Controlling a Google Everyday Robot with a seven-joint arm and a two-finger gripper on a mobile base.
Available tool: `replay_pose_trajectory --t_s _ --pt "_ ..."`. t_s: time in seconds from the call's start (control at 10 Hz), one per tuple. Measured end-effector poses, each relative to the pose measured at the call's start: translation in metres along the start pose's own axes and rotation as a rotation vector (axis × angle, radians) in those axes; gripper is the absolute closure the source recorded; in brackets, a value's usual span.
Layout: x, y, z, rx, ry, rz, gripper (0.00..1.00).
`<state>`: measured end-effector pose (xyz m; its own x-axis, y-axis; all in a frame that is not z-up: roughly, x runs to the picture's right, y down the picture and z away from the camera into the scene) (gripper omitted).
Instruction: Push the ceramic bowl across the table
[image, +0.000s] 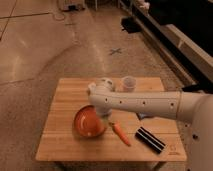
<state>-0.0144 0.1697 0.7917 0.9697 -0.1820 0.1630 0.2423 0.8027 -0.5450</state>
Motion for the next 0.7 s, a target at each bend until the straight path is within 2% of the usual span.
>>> replay_pose_trajectory --t_s 0.7 --pt "0.0016 -0.0033 0.0067 0.006 -0.007 0.010 0.35"
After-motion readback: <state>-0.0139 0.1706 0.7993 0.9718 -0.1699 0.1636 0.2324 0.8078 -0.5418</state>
